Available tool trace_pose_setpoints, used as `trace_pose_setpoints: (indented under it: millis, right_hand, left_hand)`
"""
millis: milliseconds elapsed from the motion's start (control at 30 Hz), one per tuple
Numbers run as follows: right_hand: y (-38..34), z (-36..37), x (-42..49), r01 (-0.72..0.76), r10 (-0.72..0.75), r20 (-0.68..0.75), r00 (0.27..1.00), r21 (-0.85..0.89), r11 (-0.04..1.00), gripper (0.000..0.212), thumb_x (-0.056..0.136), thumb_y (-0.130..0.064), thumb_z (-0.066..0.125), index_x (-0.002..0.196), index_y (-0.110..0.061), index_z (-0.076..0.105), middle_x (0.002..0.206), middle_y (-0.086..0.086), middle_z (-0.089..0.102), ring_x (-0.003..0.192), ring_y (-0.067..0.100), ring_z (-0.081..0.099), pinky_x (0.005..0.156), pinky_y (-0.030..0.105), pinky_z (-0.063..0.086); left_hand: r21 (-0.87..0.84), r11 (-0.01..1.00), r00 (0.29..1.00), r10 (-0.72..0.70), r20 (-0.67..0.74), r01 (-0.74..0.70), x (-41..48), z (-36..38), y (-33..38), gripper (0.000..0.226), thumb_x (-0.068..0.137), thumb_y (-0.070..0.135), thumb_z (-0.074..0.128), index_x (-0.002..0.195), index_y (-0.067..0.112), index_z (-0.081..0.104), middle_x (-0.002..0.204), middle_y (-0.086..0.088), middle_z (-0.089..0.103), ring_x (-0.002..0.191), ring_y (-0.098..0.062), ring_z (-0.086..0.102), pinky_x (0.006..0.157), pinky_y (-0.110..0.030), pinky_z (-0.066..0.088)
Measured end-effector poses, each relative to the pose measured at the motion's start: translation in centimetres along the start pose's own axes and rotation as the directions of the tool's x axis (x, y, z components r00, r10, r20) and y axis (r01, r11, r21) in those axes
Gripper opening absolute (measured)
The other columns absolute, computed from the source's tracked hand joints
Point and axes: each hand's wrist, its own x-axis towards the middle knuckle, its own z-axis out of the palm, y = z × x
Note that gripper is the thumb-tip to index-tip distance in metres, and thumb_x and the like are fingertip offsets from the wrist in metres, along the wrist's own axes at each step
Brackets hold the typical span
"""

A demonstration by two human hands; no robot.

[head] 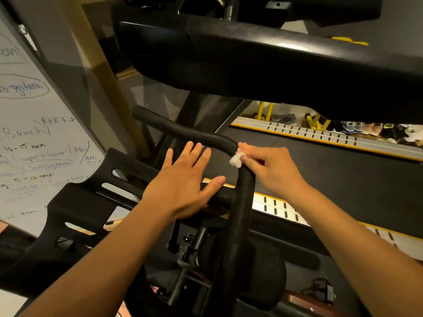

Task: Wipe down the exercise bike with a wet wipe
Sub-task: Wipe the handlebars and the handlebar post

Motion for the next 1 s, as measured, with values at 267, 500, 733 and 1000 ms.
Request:
trace_pose_setpoints:
  millis: [267, 500, 733, 1000]
  right_hand:
    - [-2.6, 0.5, -9.7, 0.277, -0.283, 0.053, 0.958, 0.094, 0.956, 0.033, 0.092, -0.031, 0.058, 0.123, -0.021, 0.065, 0.132, -0.010, 0.060, 0.133, 0.005, 0.045, 0.116, 0.027, 0.028]
    - [-0.5, -0.8, -2.6, 0.023, -0.054, -0.137, 0.989, -0.217, 0.976, 0.021, 0.092, -0.020, 0.064, 0.111, -0.024, 0.073, 0.099, -0.004, 0.053, 0.088, 0.008, 0.048, 0.074, 0.015, 0.041]
    - [-4.2, 0.3, -10.8, 0.221, -0.227, -0.001, 0.974, -0.214, 0.951, 0.030, 0.097, -0.034, 0.051, 0.120, -0.025, 0.069, 0.081, -0.018, 0.038, 0.073, -0.001, 0.045, 0.062, 0.007, 0.033]
    - [-6.0, -1.1, -8.8, 0.246, -0.267, -0.067, 0.961, -0.229, 0.942, 0.029, 0.094, -0.022, 0.060, 0.123, -0.018, 0.064, 0.096, -0.004, 0.062, 0.084, 0.003, 0.053, 0.073, 0.013, 0.044]
  left_hand:
    - [0.034, 0.999, 0.999, 0.024, -0.048, -0.023, 0.0, 0.3, 0.2, 0.088, 0.085, 0.072, -0.002, 0.158, 0.022, 0.005, 0.166, -0.001, -0.002, 0.151, -0.016, -0.012, 0.122, -0.049, -0.006]
    - [-0.063, 0.998, 1.000, 0.020, -0.015, -0.021, 0.1, 0.2, 0.0, 0.069, 0.100, 0.056, 0.018, 0.158, 0.021, 0.007, 0.166, 0.000, 0.001, 0.152, -0.016, -0.008, 0.122, -0.048, -0.006]
    - [-0.013, 0.999, 0.999, 0.041, -0.016, -0.042, 0.0, 0.2, 0.1, 0.066, 0.101, 0.054, 0.015, 0.158, 0.022, 0.010, 0.166, -0.002, 0.005, 0.152, -0.020, -0.007, 0.122, -0.053, -0.003]
    - [-0.016, 0.996, 0.996, 0.084, -0.028, -0.084, -0.3, -0.1, 0.0, 0.062, 0.102, 0.051, 0.016, 0.157, 0.023, 0.008, 0.166, -0.003, 0.005, 0.152, -0.021, -0.007, 0.121, -0.053, -0.004]
